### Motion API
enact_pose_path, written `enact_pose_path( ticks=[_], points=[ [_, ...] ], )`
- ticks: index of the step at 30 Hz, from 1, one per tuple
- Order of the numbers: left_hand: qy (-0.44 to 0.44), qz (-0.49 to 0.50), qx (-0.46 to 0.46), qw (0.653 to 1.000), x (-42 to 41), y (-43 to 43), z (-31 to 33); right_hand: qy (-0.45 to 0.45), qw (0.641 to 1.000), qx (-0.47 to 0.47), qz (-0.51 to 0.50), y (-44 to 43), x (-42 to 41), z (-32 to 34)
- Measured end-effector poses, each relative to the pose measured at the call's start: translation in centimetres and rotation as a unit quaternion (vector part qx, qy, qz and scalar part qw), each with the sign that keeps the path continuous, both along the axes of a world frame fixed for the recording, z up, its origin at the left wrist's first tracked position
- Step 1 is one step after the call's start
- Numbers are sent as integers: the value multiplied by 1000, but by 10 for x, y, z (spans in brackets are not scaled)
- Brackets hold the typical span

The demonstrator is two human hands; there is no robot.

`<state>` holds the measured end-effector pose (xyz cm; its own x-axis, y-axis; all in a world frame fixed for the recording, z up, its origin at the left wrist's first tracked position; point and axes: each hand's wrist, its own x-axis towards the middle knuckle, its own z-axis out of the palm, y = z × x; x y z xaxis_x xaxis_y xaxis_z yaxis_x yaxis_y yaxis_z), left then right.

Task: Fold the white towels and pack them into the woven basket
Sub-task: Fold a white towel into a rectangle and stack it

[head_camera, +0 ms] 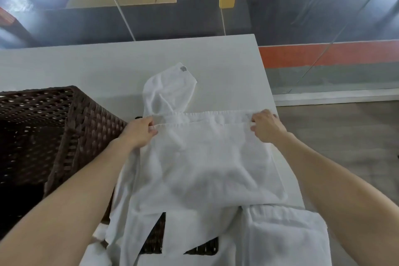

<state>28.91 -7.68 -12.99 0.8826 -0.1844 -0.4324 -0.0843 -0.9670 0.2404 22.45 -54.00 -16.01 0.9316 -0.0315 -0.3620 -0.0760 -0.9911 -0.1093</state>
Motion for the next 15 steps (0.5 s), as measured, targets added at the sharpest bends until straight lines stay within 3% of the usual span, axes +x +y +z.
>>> enact_pose_path(
  ticks=[7, 15],
  points=[
    [38, 6, -4, 999, 16, 7, 19, 7, 998, 59, -28, -14, 13, 33],
    [33, 33, -11, 999, 35, 11, 13, 0, 998, 30, -52, -5, 43, 37]
  ],
)
